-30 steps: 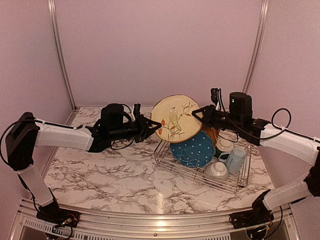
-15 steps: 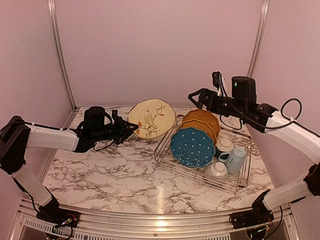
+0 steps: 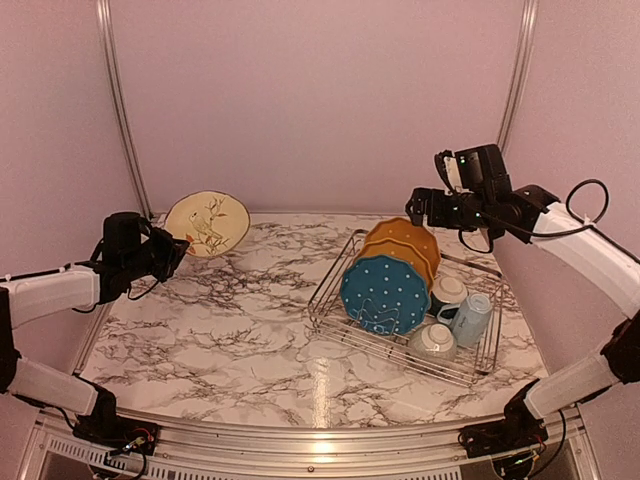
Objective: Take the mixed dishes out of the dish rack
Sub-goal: Place the plate at the corner of the board.
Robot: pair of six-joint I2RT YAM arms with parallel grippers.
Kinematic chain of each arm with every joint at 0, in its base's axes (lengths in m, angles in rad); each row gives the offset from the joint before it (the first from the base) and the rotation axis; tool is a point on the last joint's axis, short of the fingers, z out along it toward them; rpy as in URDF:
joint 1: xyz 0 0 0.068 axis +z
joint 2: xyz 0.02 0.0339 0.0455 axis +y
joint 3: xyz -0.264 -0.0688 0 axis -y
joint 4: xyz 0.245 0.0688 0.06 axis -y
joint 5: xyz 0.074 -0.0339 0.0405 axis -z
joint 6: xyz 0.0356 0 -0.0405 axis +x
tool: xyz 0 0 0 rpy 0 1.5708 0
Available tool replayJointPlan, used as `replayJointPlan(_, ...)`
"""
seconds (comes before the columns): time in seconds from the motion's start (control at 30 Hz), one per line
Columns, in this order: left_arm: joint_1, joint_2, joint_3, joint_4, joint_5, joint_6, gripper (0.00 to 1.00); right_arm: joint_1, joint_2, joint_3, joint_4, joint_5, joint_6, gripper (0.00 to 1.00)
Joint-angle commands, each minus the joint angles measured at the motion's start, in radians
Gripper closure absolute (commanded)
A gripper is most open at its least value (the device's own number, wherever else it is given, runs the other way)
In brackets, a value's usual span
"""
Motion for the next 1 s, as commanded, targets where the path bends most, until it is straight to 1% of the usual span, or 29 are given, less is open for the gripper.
replayJointPlan(0.0, 0.069, -0.039, 0.009, 0.03, -0.072, -0.008, 1.0, -0.013, 0.007, 0.043, -0.116, 0.179, -0.009, 0.01)
replayJointPlan(0.07, 0.098, -0.012, 0.024, 0.027, -0.073, -0.013, 1.0, -0.012, -0.006, 0.046, -0.124, 0.191, -0.007, 0.02)
replayJointPlan(0.13, 0.128, 0.021, 0.029, 0.041, -0.071, -0.029, 1.0, -0.012, -0.041, 0.013, -0.08, 0.171, -0.035, 0.02)
replayJointPlan(0.27, 0.201, 0.116, 0.027, 0.157, -0.032, -0.069, 1.0, -0.012, -0.121, -0.068, -0.008, 0.159, -0.119, 0.02)
replayJointPlan(0.33, 0.239, 0.195, 0.042, 0.228, 0.034, -0.091, 1.0, -0.013, -0.146, -0.089, -0.01, 0.17, -0.138, 0.02)
replayJointPlan(0.43, 0.29, 0.31, 0.046, 0.361, 0.112, -0.13, 1.0, -0.015, -0.152, -0.088, -0.032, 0.107, -0.149, 0.01)
replayJointPlan(0.57, 0.31, 0.443, 0.064, 0.482, 0.141, -0.125, 1.0, -0.016, -0.154, -0.108, -0.013, -0.004, -0.149, 0.02)
replayJointPlan(0.67, 0.315, 0.515, 0.083, 0.502, 0.129, -0.118, 1.0, -0.016, -0.154, -0.115, 0.004, -0.056, -0.155, 0.02)
replayJointPlan(0.8, 0.316, 0.585, 0.084, 0.56, 0.112, -0.126, 1.0, -0.017, -0.153, -0.1, -0.005, -0.073, -0.167, 0.02)
replayJointPlan(0.97, 0.317, 0.595, 0.065, 0.558, 0.062, -0.107, 1.0, -0.016, -0.158, -0.111, -0.002, -0.067, -0.162, 0.02)
